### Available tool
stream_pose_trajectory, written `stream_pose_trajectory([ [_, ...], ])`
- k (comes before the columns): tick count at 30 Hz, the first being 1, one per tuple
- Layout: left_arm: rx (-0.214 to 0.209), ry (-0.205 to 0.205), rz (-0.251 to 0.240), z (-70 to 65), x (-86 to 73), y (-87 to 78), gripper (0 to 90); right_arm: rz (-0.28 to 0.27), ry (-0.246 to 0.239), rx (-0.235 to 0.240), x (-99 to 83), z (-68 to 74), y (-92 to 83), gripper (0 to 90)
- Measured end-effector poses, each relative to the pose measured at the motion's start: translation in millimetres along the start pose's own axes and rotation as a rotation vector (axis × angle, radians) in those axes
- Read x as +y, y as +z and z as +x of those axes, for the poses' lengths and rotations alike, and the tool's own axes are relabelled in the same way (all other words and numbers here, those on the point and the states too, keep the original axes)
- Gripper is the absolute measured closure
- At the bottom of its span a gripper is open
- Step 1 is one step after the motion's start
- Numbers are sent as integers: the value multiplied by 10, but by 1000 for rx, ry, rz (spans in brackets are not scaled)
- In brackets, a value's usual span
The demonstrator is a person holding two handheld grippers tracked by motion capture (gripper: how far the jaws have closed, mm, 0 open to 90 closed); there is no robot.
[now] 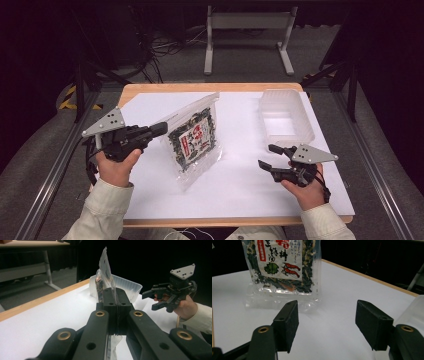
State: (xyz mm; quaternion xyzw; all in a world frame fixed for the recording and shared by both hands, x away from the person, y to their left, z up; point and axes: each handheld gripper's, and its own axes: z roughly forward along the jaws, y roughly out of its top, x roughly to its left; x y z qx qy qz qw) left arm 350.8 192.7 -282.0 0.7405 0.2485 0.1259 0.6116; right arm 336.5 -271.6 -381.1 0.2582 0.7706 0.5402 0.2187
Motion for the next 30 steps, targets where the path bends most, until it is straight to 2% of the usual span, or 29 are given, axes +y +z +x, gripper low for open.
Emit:
stream_pose_trajectory([
  [6, -17, 6, -21, -48, 64, -28, 894, -25, 12, 46, 155, 3, 72, 356],
  [16, -47, 4, -66, -79, 148, -105, 894, -38, 7, 180, 550, -3, 347, 292],
  [24, -56, 7, -71, -112, 172, -113, 893, -54, -18, 212, 831, 24, 555, 267],
  [30, -84, 11, -71, -163, 185, -110, 894, -63, -36, 239, 1026, 38, 725, 250],
])
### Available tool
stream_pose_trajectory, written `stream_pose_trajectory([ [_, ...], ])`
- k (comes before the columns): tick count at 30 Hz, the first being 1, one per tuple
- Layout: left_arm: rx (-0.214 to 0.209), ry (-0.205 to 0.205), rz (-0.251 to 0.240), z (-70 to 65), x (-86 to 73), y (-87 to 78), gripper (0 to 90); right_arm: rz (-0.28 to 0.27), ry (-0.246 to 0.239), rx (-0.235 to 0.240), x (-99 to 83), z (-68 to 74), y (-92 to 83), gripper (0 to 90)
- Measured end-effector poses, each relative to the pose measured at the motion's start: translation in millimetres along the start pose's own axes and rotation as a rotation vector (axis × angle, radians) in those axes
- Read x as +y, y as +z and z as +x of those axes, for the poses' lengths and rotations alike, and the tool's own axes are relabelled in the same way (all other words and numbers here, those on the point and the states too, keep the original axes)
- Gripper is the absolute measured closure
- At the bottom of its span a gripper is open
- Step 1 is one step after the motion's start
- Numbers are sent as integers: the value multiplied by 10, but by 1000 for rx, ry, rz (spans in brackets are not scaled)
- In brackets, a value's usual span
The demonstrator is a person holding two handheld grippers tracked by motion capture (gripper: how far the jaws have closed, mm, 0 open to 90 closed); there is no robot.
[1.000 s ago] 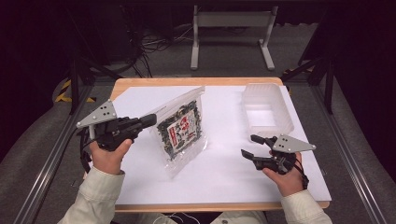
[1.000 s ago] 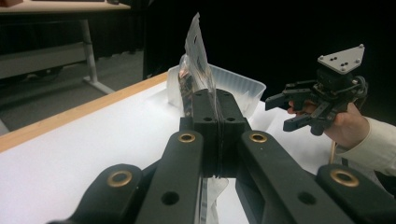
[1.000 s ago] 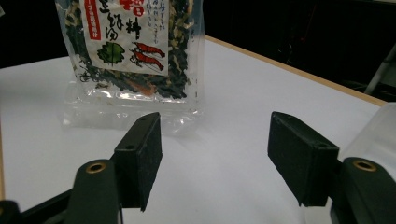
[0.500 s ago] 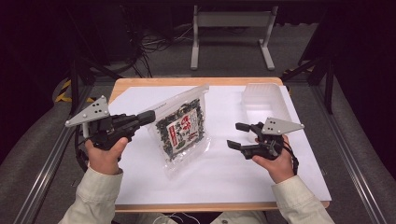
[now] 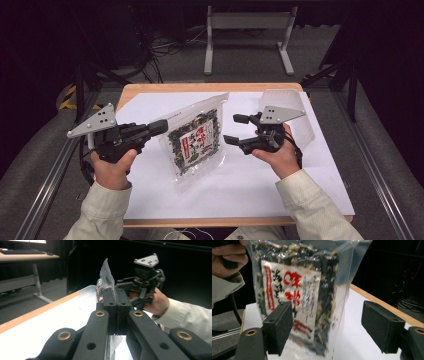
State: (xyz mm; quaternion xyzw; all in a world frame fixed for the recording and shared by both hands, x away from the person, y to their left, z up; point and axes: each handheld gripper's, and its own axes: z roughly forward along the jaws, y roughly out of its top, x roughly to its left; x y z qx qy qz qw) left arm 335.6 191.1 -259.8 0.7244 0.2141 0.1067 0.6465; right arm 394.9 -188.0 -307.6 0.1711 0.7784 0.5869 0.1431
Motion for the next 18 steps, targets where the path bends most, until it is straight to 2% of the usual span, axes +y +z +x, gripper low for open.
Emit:
stream_pose_trajectory([
  [8, -37, 18, 4, -69, 17, 23, 894, 2, -2, 59, 83, -23, 146, 194],
  [18, -83, 37, -4, -116, 2, 72, 894, -17, -4, 180, 84, -8, 269, 165],
])
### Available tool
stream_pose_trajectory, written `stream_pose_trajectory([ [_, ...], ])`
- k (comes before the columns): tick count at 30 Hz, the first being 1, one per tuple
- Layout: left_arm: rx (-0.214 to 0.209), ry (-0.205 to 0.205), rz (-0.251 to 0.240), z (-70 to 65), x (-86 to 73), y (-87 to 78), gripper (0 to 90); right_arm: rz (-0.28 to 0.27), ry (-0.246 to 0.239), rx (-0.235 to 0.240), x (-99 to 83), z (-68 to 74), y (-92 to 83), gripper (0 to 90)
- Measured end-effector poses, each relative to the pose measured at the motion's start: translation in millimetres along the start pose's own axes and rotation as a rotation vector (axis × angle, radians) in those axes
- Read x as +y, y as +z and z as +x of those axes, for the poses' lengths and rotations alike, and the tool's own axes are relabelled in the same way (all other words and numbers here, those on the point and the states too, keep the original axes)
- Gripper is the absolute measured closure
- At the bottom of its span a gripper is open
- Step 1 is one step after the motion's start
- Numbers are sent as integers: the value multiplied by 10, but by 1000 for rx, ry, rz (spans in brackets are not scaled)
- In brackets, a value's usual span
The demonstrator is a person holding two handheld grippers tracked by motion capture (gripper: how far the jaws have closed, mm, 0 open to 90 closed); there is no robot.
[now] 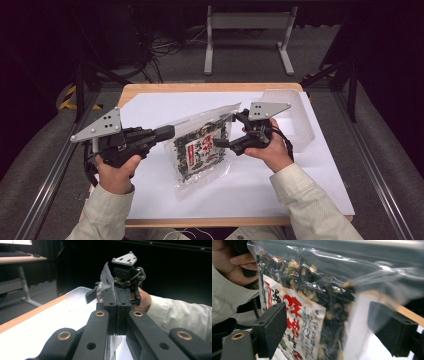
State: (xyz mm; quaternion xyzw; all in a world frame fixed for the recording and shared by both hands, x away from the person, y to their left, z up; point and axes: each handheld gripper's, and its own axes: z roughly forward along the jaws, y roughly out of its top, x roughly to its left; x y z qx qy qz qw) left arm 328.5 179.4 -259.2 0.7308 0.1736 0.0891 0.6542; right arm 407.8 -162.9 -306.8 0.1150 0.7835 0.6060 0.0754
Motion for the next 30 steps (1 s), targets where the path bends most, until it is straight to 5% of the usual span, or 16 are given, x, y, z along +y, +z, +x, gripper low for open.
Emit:
stream_pose_trajectory([
  [9, -15, 11, 5, -24, -27, 53, 894, 18, -16, 41, -41, 23, 89, 224],
  [19, 24, -11, -13, 35, -57, 20, 893, 80, -34, 96, -55, 49, -63, 643],
  [30, 71, -20, -13, 96, -84, 0, 889, 104, -94, 129, -34, 120, -93, 732],
])
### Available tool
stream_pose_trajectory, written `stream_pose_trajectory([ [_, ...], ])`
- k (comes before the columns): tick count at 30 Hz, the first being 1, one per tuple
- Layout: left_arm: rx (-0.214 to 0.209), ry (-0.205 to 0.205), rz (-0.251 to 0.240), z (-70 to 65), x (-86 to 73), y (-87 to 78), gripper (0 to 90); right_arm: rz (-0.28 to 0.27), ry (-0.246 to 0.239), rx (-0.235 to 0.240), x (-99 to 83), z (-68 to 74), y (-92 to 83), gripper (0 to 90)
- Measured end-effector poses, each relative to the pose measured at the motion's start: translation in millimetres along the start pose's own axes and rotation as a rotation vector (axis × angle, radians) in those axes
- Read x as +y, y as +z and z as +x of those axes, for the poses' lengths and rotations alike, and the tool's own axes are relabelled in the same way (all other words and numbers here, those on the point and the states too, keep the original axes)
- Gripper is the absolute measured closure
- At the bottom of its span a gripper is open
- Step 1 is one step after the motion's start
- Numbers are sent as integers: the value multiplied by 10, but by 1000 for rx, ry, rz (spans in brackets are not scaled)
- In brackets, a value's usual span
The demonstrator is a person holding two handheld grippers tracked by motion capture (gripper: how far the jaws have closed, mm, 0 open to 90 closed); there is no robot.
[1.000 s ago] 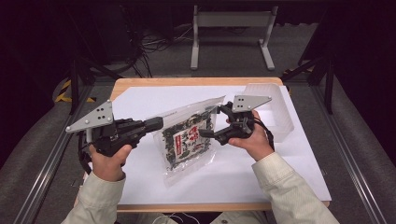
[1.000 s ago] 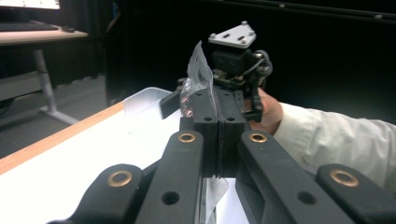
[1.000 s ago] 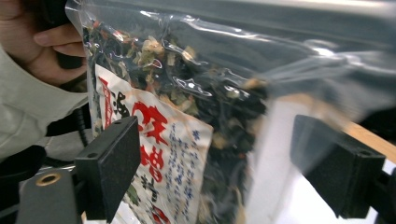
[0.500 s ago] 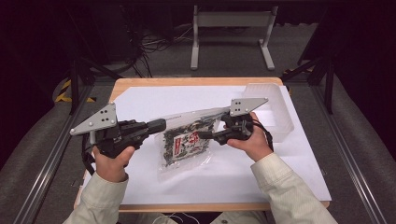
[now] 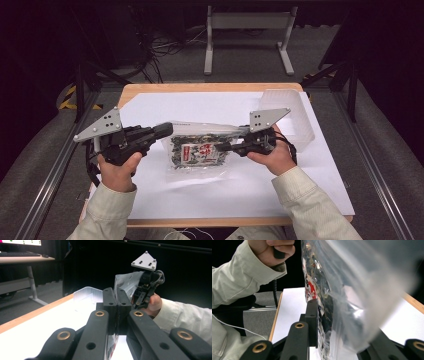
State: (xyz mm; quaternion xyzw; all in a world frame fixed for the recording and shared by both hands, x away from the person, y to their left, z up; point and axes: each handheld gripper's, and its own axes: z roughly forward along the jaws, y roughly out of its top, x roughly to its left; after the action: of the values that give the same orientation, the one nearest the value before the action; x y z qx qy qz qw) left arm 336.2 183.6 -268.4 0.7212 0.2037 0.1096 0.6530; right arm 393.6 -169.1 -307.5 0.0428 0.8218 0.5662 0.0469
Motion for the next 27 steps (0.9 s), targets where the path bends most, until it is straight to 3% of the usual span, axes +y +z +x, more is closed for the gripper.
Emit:
stream_pose_trajectory([
  [7, 21, -1, 3, 30, -6, -7, 857, 6, -5, 21, 8, 9, 1, 755],
  [11, 17, -23, -2, 79, -19, -15, 759, 9, -8, 23, 30, 19, -10, 765],
  [19, 76, -11, 20, 117, -31, -1, 516, -4, 9, 9, 52, -11, -79, 767],
  [27, 129, 0, 61, 192, -144, 27, 304, -8, 37, -41, 93, -56, -222, 766],
])
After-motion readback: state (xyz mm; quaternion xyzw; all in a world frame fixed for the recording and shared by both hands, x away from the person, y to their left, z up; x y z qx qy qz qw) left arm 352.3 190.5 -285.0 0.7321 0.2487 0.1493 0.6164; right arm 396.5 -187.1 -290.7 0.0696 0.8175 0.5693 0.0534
